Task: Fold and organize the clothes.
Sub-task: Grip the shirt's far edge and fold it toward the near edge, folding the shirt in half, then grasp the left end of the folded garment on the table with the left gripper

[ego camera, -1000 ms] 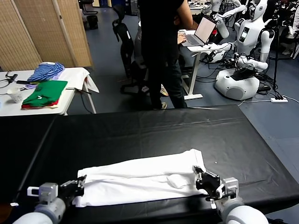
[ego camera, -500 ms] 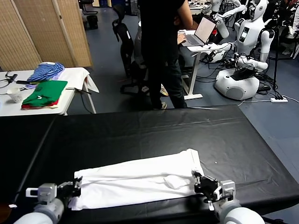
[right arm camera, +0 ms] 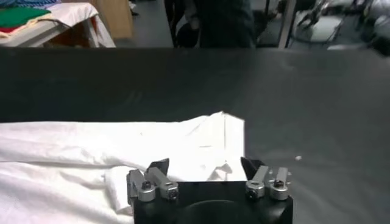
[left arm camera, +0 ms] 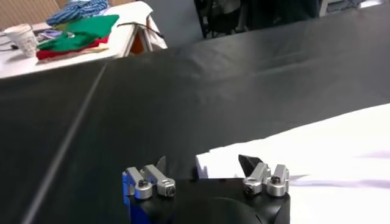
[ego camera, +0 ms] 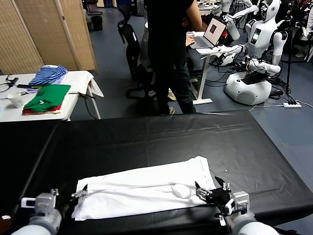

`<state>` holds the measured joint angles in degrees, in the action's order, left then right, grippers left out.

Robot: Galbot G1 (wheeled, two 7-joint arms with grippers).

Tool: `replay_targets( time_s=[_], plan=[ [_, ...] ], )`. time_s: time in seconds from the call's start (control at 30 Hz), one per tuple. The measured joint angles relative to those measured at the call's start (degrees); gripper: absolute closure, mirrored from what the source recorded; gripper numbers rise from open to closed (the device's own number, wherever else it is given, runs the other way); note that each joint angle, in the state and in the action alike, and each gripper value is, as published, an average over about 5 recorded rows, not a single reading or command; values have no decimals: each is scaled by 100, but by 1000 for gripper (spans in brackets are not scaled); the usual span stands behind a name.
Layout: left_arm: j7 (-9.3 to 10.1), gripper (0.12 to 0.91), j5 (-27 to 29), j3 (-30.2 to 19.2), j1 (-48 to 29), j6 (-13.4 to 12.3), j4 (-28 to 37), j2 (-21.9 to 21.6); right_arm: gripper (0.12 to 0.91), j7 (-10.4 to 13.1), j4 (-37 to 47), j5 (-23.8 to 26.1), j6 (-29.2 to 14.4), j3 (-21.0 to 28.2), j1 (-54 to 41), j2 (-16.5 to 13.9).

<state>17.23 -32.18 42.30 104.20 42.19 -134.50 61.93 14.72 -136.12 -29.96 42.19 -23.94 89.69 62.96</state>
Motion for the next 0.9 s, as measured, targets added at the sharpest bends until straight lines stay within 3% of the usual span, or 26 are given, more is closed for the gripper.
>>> replay_targets(
  time_s=[0.1, 0.3, 0.57, 0.67, 0.9],
  plan=[
    [-28, 123, -63, -46, 8, 0, 51, 29, 118, -23, 201, -9, 0, 52, -98, 29],
    [131, 123, -577, -75, -103, 0, 177, 100, 118, -26, 341, -8, 0, 57, -105, 53],
    [143, 153, -685, -188, -222, -5, 339, 162, 118, -20, 328, -1, 0, 37, -55, 54],
    [128, 258, -686, -209, -241, -16, 366, 167, 118, -18, 330, 6, 0, 47, -44, 71],
    [80, 691, -792, -256, -316, -21, 418, 175, 118, -12, 314, 11, 0, 35, -11, 92]
  ],
)
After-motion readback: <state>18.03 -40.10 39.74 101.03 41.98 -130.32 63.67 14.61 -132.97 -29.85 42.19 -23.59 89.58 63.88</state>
